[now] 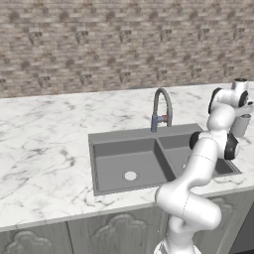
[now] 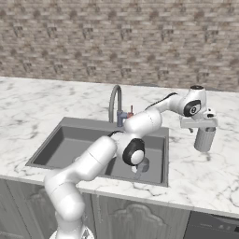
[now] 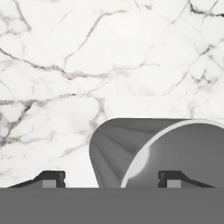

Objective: Move any existing items from the left basin to the right basin for drying. Then move the glass cup from the counter to the left basin of the sink for washing.

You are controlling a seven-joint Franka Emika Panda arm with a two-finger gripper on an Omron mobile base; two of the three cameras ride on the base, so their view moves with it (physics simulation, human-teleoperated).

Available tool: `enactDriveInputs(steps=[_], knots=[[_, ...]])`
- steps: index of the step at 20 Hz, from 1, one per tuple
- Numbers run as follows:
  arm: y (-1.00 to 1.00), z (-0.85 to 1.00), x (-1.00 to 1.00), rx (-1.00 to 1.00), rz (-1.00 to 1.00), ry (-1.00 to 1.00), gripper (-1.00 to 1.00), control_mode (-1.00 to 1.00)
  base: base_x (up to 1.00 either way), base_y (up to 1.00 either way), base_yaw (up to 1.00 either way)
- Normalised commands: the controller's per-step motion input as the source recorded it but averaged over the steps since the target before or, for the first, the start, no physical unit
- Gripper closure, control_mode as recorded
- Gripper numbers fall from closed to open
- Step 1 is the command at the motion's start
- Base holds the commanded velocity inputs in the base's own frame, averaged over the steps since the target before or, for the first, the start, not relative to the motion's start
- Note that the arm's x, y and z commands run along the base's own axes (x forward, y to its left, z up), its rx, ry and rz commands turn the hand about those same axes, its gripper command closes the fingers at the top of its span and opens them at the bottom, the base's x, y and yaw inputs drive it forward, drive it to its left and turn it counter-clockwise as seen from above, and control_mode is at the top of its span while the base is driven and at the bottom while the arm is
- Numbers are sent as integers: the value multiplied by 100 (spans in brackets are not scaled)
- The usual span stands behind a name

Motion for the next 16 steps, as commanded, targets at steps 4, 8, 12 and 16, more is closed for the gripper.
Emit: enactDriveInputs(steps=[4, 8, 12, 16], knots=[[0, -4, -1, 0, 0, 3, 100, -100, 0, 0, 0], [0, 0, -15, 1, 0, 0, 100, -100, 0, 0, 0], [2, 0, -60, 4, 0, 0, 100, -100, 0, 0, 0], [2, 0, -66, 7, 0, 0, 100, -100, 0, 0, 0]])
